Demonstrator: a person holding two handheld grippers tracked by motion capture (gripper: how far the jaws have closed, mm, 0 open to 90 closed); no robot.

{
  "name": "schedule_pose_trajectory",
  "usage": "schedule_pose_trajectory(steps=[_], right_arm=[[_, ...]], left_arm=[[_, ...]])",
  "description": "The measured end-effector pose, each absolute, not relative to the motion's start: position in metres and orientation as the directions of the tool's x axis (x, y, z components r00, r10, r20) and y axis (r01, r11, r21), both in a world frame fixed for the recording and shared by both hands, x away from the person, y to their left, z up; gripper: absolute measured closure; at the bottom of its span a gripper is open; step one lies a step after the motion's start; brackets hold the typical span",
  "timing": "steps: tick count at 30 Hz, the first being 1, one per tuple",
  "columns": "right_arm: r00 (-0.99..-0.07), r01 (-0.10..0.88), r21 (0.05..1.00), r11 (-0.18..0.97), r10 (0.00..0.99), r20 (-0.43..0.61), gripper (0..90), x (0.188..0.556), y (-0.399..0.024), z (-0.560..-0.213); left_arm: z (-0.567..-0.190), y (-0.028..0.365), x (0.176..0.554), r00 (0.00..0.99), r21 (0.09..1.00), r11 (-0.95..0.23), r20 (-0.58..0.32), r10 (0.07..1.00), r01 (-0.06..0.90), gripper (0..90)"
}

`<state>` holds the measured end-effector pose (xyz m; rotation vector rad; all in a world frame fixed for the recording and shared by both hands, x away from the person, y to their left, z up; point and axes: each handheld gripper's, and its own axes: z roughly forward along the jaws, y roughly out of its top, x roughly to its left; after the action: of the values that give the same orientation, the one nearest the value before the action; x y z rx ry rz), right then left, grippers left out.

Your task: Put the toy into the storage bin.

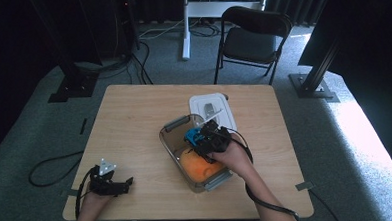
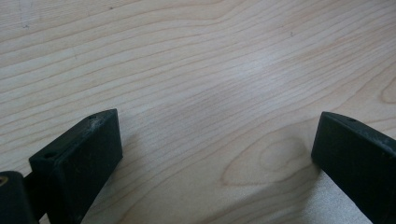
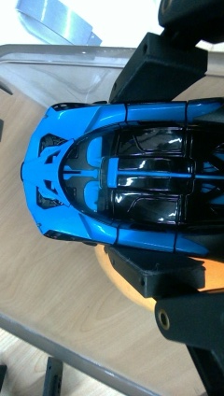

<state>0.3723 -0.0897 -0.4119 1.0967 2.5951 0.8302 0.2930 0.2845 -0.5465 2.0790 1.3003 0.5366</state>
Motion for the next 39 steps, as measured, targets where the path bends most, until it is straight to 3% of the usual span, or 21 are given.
schedule_pose_trajectory(steps=[18, 39], right_arm=[[-0.702, 0.602, 0.565, 0.565, 0.711, 0.037, 24.0, 0.372, -0.092, -0.416], [-0.679, 0.596, 0.641, 0.484, 0.73, 0.079, 20.6, 0.37, -0.118, -0.401]], left_arm=[[-0.546, 0.285, 0.293, 0.433, 0.689, -0.322, 0.014, 0.902, 0.649, 2.2], [-0.546, 0.284, 0.293, 0.432, 0.689, -0.322, 0.014, 0.902, 0.649, 2.2]])
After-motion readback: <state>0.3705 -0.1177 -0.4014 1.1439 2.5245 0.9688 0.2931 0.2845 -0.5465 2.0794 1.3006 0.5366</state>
